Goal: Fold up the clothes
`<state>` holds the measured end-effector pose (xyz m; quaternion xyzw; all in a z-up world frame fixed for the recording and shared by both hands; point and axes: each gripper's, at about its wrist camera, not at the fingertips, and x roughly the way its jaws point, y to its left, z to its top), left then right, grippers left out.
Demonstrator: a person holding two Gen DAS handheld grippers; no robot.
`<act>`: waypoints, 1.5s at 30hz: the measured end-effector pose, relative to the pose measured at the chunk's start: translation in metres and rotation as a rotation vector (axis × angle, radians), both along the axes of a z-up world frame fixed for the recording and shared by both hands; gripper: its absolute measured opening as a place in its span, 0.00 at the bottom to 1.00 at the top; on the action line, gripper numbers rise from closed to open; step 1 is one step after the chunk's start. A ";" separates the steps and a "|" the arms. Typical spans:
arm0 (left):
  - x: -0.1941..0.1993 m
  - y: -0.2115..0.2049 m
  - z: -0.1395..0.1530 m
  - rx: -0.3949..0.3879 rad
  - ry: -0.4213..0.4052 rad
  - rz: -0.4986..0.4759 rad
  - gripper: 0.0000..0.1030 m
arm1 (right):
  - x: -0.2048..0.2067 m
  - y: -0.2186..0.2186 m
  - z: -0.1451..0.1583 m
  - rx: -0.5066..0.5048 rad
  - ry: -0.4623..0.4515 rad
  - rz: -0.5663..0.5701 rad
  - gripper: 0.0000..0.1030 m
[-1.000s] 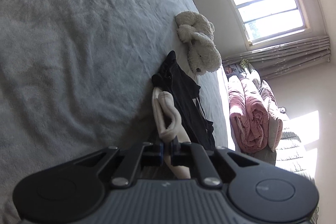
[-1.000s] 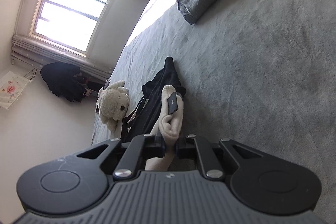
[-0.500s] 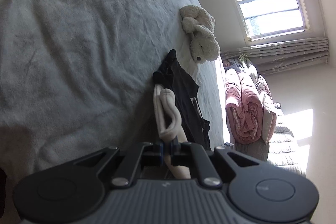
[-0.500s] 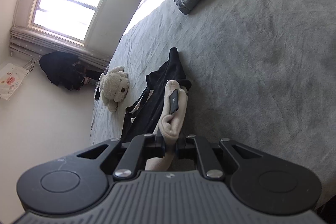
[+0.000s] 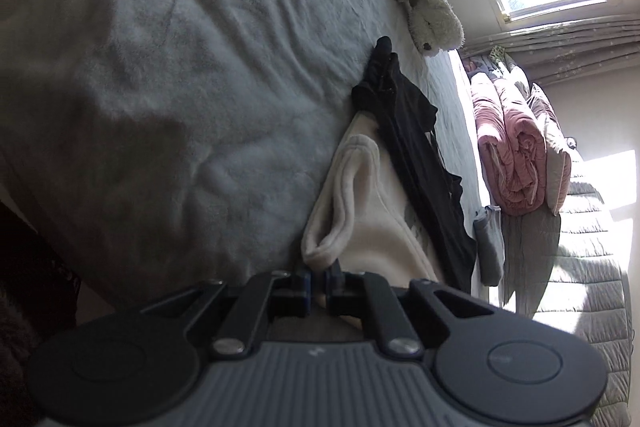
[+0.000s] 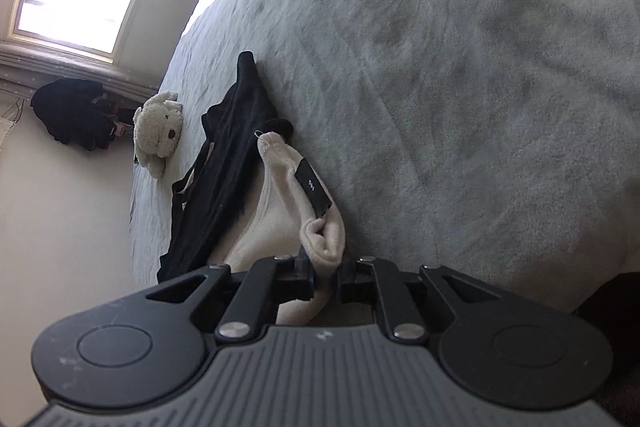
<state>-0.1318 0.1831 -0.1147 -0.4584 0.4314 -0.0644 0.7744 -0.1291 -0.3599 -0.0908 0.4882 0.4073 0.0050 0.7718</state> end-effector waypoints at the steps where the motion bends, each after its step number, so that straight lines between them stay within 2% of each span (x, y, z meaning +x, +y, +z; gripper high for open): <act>1: 0.001 0.000 0.002 0.006 -0.012 -0.015 0.09 | 0.000 0.000 -0.004 0.011 0.006 -0.005 0.14; 9: 0.014 -0.001 0.013 0.038 -0.043 -0.121 0.34 | 0.002 -0.006 -0.002 0.050 0.007 0.004 0.26; 12: 0.023 -0.003 0.020 0.080 -0.061 -0.127 0.38 | 0.002 -0.007 -0.004 0.060 0.006 0.006 0.27; 19: 0.045 -0.005 0.039 0.233 -0.140 -0.106 0.39 | 0.002 -0.009 -0.006 0.074 0.007 0.006 0.27; 23: 0.057 -0.008 0.042 0.259 -0.170 -0.106 0.38 | 0.002 -0.008 -0.007 0.072 0.005 0.007 0.27; 24: 0.058 -0.010 0.041 0.264 -0.183 -0.111 0.34 | 0.002 -0.008 -0.007 0.071 0.005 0.007 0.27; 26: 0.062 -0.013 0.040 0.274 -0.209 -0.121 0.10 | 0.001 -0.009 -0.007 0.072 0.004 0.009 0.27; 27: 0.061 -0.015 0.040 0.279 -0.233 -0.121 0.04 | 0.001 -0.009 -0.007 0.073 0.004 0.009 0.27; 31: 0.049 -0.017 0.048 0.325 -0.331 -0.095 0.04 | 0.001 -0.010 -0.009 0.081 0.001 0.009 0.27; 32: 0.049 -0.017 0.048 0.345 -0.325 -0.092 0.04 | 0.001 -0.010 -0.009 0.080 0.001 0.010 0.27; 35: 0.058 -0.013 0.035 0.356 -0.230 -0.100 0.06 | 0.001 -0.010 -0.009 0.079 0.000 0.011 0.27; 38: 0.059 -0.008 0.027 0.318 -0.173 -0.100 0.14 | 0.001 -0.010 -0.008 0.080 -0.001 0.011 0.27; 39: 0.057 -0.005 0.029 0.307 -0.165 -0.097 0.22 | 0.000 -0.011 -0.009 0.085 -0.001 0.010 0.27; 40: 0.055 -0.003 0.031 0.298 -0.158 -0.094 0.38 | 0.000 -0.012 -0.009 0.090 -0.001 0.008 0.27; 42: 0.050 0.003 0.036 0.266 -0.141 -0.089 0.51 | 0.000 -0.013 -0.009 0.100 0.000 0.005 0.27; 45: 0.042 0.013 0.037 0.198 -0.084 -0.093 0.52 | 0.001 -0.013 -0.010 0.104 0.000 0.006 0.27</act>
